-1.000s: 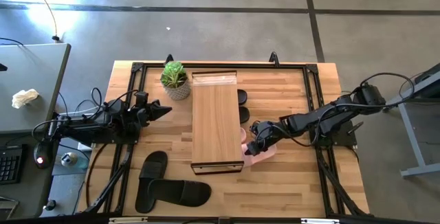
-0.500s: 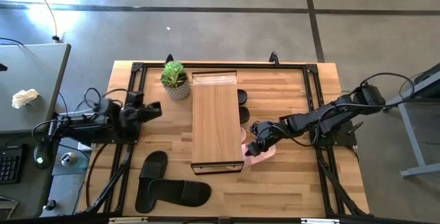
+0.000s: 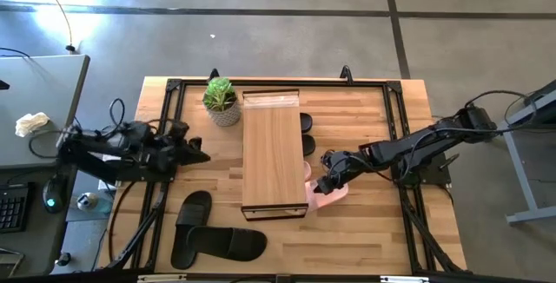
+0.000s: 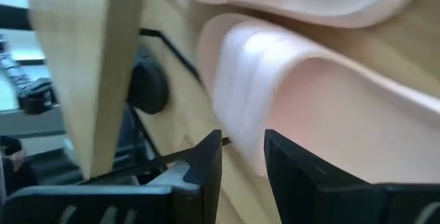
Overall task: Pick and place slides into the shelf
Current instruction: Move the pink slide under the shelf
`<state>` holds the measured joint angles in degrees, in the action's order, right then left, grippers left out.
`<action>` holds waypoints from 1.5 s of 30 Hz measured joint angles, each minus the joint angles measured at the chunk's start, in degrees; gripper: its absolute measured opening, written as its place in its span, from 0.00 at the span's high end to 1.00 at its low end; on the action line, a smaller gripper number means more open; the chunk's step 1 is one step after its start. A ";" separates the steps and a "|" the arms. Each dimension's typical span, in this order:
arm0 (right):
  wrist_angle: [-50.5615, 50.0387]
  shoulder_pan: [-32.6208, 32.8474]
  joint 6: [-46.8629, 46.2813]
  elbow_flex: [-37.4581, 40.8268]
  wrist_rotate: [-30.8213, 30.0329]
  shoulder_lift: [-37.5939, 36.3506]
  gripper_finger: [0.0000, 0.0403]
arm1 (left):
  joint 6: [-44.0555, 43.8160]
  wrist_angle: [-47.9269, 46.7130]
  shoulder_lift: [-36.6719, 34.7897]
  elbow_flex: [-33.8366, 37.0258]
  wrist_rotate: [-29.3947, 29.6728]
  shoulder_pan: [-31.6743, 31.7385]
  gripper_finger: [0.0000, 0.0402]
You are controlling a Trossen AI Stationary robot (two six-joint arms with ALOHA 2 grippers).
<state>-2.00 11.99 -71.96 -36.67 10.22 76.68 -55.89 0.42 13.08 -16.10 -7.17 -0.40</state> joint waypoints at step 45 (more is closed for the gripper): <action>-18.99 -15.04 14.09 0.09 -7.03 -4.96 0.99 | -3.90 -4.13 66.77 -13.48 31.42 -23.58 1.00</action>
<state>-20.99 -3.06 -57.87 -36.58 3.19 71.72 -59.79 -3.71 79.85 -29.58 24.25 -23.99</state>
